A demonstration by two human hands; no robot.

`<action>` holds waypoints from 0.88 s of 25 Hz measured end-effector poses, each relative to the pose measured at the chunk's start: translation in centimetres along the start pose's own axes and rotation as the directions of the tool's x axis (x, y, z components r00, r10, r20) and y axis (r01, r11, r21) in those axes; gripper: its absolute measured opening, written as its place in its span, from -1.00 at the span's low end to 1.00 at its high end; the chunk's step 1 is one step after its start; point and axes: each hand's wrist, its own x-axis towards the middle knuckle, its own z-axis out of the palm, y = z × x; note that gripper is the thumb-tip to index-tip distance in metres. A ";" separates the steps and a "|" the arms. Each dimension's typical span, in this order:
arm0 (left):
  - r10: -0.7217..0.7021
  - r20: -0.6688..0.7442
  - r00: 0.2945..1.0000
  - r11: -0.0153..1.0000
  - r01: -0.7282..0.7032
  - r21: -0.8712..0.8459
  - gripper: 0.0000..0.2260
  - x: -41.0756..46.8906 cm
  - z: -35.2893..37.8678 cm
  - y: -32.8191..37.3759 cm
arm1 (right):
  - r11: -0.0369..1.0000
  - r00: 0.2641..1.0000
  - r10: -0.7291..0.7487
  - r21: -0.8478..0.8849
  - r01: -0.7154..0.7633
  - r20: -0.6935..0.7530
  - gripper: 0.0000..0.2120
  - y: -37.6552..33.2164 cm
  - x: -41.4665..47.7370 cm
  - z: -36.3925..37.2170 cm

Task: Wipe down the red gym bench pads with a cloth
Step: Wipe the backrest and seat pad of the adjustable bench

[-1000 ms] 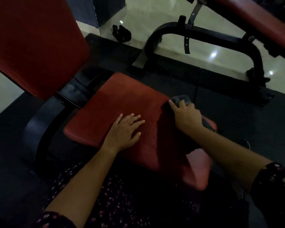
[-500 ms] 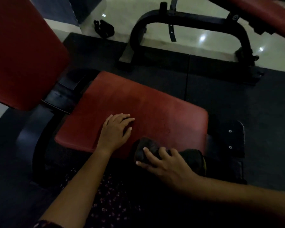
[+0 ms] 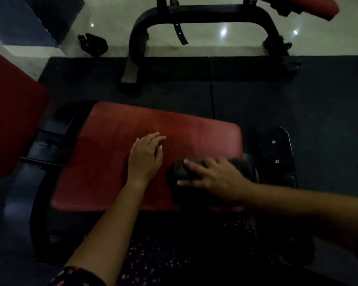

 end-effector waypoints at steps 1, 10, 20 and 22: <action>-0.004 0.043 0.999 1.000 0.003 0.030 -0.61 -0.2 0.3 -0.2 | 0.999 0.999 0.048 -0.019 -0.048 0.025 -0.50 2.1 1.4 -0.1; 0.017 0.089 0.996 0.997 -0.023 0.070 -0.59 -0.6 0.8 -0.7 | 0.896 0.883 0.417 0.068 -0.440 0.217 -0.43 9.5 8.8 -0.2; -0.040 0.127 0.991 0.990 0.022 0.140 -0.59 1.4 2.3 3.8 | 0.682 0.672 0.696 0.059 -0.729 0.251 -0.46 9.4 9.8 0.2; -0.021 0.180 0.983 0.984 -0.012 0.177 -0.53 1.2 3.0 3.3 | 0.662 0.652 0.719 0.050 -0.748 0.242 -0.47 7.9 8.6 0.7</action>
